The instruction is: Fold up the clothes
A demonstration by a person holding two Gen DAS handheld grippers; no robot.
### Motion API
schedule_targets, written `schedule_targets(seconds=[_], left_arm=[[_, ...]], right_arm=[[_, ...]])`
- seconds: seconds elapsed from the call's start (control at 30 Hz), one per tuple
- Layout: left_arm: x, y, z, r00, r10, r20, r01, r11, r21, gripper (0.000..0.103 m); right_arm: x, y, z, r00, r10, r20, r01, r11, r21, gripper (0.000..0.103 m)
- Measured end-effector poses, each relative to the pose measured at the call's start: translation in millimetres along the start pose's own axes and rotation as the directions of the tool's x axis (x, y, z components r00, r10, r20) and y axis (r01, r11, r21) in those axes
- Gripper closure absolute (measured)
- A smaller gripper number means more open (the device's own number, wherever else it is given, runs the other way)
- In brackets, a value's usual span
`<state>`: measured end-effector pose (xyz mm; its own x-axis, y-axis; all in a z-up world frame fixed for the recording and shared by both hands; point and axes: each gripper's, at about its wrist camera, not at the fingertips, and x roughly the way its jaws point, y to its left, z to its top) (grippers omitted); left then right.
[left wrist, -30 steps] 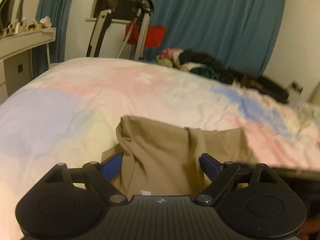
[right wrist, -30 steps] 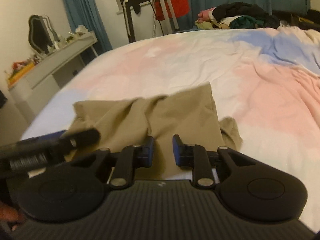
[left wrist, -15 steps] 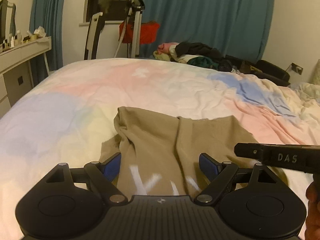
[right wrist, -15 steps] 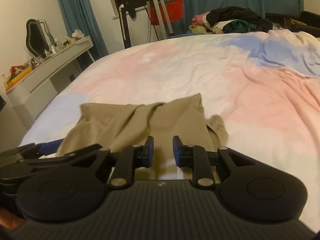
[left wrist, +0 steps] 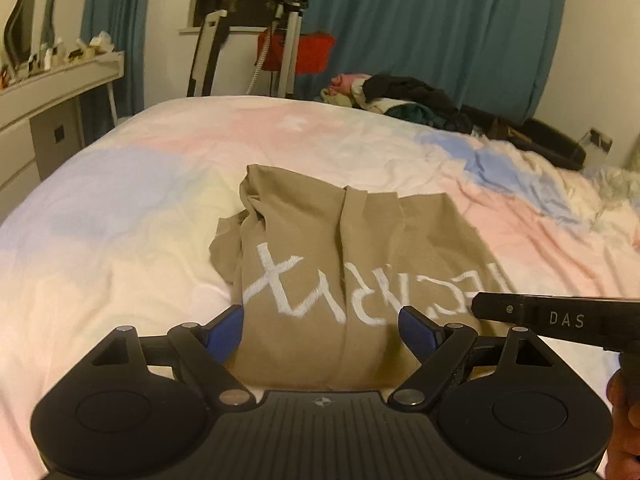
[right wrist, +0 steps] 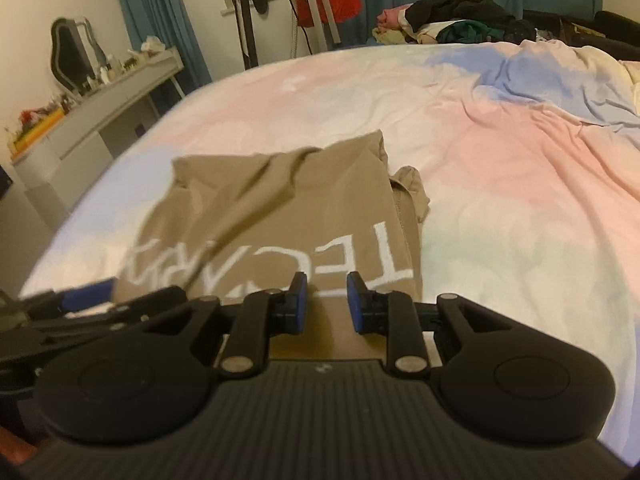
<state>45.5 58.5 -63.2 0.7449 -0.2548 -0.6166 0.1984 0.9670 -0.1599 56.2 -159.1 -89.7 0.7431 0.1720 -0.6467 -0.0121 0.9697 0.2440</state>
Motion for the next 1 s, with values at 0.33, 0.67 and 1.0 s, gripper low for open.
schedule_targets(seconds=[0.33,0.67,1.0], left_arm=[[-12.1,36.6,-27.3,0.966,-0.258,-0.031,0.220,0.873,-0.434,0.015],[39.2,79.1,-34.5,0.964,-0.264,0.037,0.220,0.709,-0.669,0.044],[29.8,78.9,-37.2,0.961,-0.255,0.111,0.260,0.679,-0.687,0.071]], right_arm=[[-34.9,8.3,-14.5,1.000,0.013,0.022,-0.014,0.999,0.047,0.077],[-24.7,3.7,-13.6,1.000,0.029,-0.012,-0.028,0.995,0.093,0.076],[9.5,-38.7,-37.9,0.870,0.494,-0.006,-0.368,0.655,0.660,0.012]])
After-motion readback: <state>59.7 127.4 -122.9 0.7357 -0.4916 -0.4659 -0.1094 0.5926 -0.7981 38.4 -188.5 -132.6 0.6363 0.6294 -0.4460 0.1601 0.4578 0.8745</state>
